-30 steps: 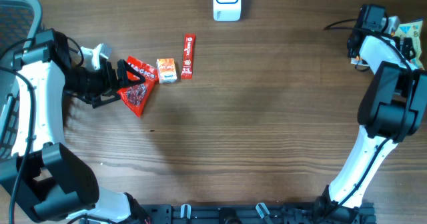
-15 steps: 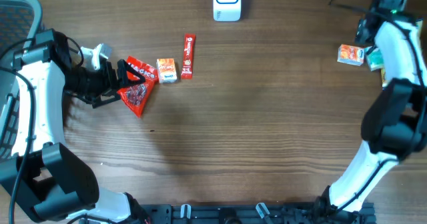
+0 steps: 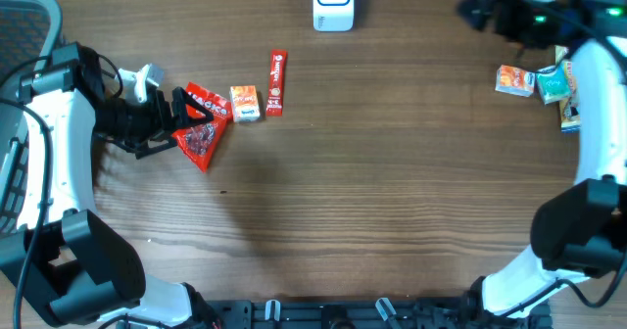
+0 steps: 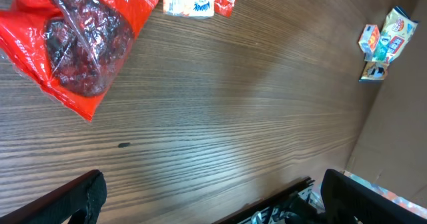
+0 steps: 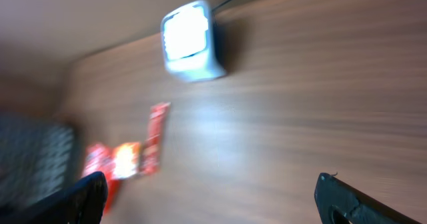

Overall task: Scan the item barcode
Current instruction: 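Move the empty right gripper back above the pile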

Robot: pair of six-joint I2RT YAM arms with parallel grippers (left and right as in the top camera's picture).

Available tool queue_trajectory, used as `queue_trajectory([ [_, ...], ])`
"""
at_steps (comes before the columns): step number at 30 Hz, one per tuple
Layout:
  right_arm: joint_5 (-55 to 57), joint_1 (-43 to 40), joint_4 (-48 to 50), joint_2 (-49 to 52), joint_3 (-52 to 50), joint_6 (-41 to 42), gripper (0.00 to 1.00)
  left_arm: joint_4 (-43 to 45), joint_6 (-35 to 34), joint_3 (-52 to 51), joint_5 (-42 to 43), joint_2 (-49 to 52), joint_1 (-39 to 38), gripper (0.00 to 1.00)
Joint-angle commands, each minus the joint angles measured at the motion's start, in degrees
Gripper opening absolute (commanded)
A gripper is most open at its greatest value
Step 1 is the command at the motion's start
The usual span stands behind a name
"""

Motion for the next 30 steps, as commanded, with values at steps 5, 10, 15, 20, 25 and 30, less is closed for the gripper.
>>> queue_trajectory([
  [5, 4.0, 18.0, 5.2, -0.1, -6.3, 8.9, 0.99, 0.0, 0.9, 0.2, 0.0, -0.5, 0.0, 1.00],
  [10, 19.7, 31.1, 11.9, 0.3, -10.8, 20.2, 0.95, 0.0, 0.9, 0.2, 0.0, -0.5, 0.0, 1.00],
  [15, 23.0, 38.2, 15.8, 0.8, -12.6, 23.1, 0.95, 0.0, 0.9, 0.2, 0.0, -0.5, 0.0, 1.00],
  [20, 25.5, 40.5, 14.9, 0.8, -12.8, 23.0, 1.00, 0.0, 0.9, 0.2, 0.0, -0.5, 0.0, 1.00],
  [25, 28.8, 40.1, 14.4, 0.8, -15.0, 25.1, 1.00, 0.0, 0.9, 0.2, 0.0, -0.5, 0.0, 1.00],
  [30, 29.0, 39.5, 14.7, 0.8, -17.2, 26.5, 1.00, 0.2, 0.9, 0.3, 0.1, -0.5, 0.1, 1.00],
])
